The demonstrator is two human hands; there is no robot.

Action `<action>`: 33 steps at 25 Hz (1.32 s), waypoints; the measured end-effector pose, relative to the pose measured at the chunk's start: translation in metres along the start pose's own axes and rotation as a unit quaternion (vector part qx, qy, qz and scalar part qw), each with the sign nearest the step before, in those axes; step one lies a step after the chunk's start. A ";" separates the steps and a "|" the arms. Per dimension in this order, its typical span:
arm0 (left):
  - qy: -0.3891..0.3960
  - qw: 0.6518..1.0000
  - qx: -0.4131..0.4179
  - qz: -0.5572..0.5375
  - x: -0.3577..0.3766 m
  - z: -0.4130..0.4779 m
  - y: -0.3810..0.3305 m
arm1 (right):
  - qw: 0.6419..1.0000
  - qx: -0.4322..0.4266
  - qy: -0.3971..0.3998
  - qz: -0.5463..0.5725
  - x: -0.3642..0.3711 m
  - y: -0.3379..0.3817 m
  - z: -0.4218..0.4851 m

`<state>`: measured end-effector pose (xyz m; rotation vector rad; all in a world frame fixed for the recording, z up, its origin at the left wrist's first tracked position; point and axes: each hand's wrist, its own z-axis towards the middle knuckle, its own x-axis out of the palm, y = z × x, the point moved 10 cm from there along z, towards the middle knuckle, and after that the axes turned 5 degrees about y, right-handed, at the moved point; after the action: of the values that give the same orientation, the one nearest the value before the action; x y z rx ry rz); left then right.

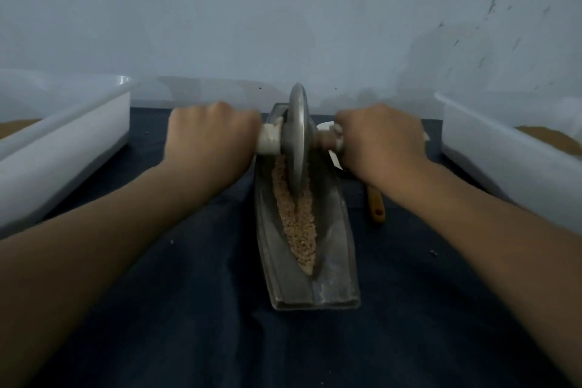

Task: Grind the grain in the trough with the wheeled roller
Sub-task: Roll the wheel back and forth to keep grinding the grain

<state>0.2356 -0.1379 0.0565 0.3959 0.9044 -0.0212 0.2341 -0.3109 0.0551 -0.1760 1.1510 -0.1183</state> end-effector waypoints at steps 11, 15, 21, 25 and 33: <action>-0.031 0.996 0.076 0.015 -0.040 -0.050 0.002 | 0.989 -0.102 -0.100 0.036 -0.042 -0.006 -0.081; 0.000 0.998 0.031 0.046 -0.012 -0.004 -0.010 | 0.999 0.002 0.013 0.029 0.005 -0.007 -0.018; 0.048 0.998 0.032 0.034 -0.004 0.010 -0.008 | 0.998 -0.018 0.038 0.055 0.008 -0.005 -0.002; -0.005 0.995 0.095 -0.025 -0.021 -0.051 0.014 | 0.986 -0.135 -0.102 -0.010 -0.047 0.004 -0.067; 0.061 0.997 -0.042 -0.036 0.023 0.010 0.017 | 1.000 0.010 -0.009 -0.012 -0.007 0.002 0.017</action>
<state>0.2604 -0.1226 0.0498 0.2879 1.0375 -0.0259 0.2468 -0.3065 0.0672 -0.1731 1.1302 -0.1491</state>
